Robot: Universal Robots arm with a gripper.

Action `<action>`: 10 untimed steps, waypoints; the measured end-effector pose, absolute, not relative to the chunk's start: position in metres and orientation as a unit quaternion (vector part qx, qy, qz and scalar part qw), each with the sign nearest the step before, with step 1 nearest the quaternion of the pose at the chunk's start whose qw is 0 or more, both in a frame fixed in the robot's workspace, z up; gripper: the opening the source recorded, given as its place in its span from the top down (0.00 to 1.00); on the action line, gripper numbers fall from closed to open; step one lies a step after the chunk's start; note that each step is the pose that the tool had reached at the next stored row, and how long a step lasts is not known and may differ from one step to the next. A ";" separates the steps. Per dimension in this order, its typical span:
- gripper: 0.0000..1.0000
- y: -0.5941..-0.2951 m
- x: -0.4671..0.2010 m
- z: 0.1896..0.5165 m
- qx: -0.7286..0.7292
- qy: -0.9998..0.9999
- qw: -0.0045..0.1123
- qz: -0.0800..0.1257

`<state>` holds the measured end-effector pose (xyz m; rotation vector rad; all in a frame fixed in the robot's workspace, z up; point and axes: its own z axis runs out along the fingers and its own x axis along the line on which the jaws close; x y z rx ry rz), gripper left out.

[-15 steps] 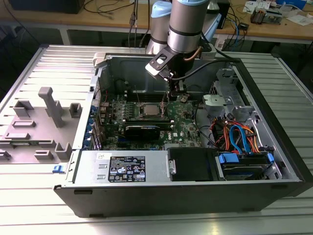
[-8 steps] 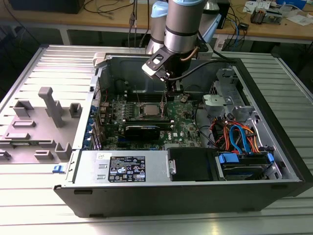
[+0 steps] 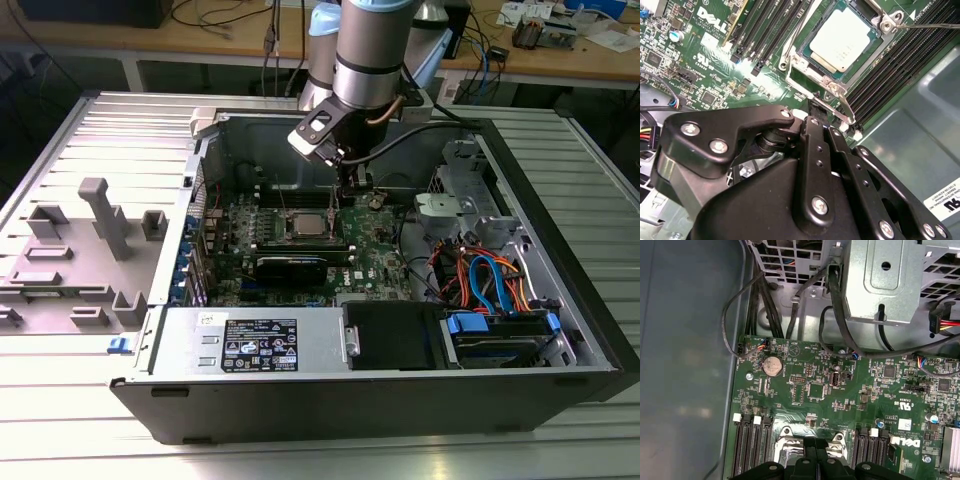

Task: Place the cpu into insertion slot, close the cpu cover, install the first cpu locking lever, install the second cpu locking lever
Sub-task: 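Close the cpu cover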

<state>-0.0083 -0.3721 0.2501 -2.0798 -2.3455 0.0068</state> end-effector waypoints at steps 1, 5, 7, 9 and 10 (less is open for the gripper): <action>0.89 -0.372 -0.009 0.250 -0.663 -0.748 0.003 0.002; 0.89 -0.372 -0.009 0.250 -0.663 -0.748 0.003 0.002; 0.89 -0.372 -0.010 0.250 -0.663 -0.748 0.003 0.002; 0.89 -0.372 -0.010 0.250 -0.663 -0.748 0.003 0.002; 0.89 -0.372 -0.010 0.250 -0.663 -0.748 0.003 0.002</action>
